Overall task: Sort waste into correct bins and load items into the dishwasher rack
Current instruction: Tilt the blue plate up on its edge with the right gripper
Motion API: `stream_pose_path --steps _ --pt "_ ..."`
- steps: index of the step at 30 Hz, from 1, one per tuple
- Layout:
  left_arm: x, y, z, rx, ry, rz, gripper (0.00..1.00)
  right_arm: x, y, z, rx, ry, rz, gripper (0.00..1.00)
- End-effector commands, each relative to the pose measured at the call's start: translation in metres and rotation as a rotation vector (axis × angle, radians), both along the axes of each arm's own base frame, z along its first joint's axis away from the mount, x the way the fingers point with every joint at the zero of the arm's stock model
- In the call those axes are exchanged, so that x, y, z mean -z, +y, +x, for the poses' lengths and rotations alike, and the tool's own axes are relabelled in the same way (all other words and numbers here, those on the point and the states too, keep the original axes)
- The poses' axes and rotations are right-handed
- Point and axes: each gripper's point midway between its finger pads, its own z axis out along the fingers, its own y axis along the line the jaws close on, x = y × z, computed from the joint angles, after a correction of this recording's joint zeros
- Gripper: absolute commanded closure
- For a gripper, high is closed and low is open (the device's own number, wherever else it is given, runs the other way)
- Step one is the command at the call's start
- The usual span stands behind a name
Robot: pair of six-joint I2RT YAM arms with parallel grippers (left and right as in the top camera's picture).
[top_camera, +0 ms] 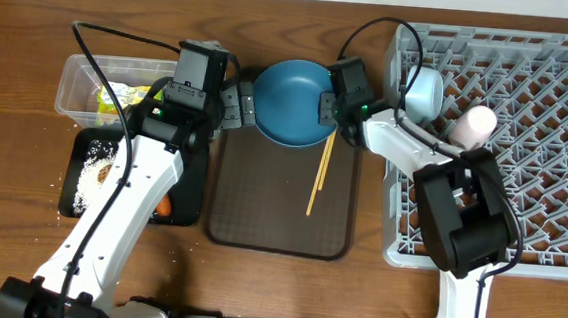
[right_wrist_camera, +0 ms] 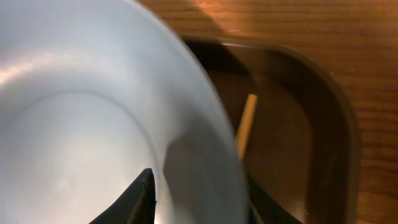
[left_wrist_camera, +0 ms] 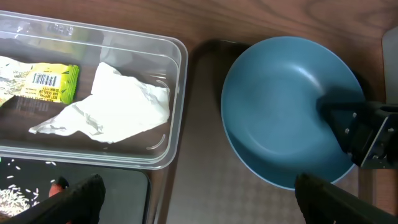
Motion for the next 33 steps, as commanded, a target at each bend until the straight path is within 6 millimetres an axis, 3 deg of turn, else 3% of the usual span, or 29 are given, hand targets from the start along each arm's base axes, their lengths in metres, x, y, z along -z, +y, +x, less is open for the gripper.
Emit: stream_pose_path --steps 1,33 --pt "-0.0022 -0.0012 0.0008 0.013 -0.003 0.005 0.02 0.0078 0.0109 -0.0084 -0.014 0.018 0.006 0.67" --pt "-0.0022 -0.0012 0.0008 0.013 -0.003 0.005 0.02 0.0068 0.0144 -0.0083 -0.019 0.01 0.006 0.67"
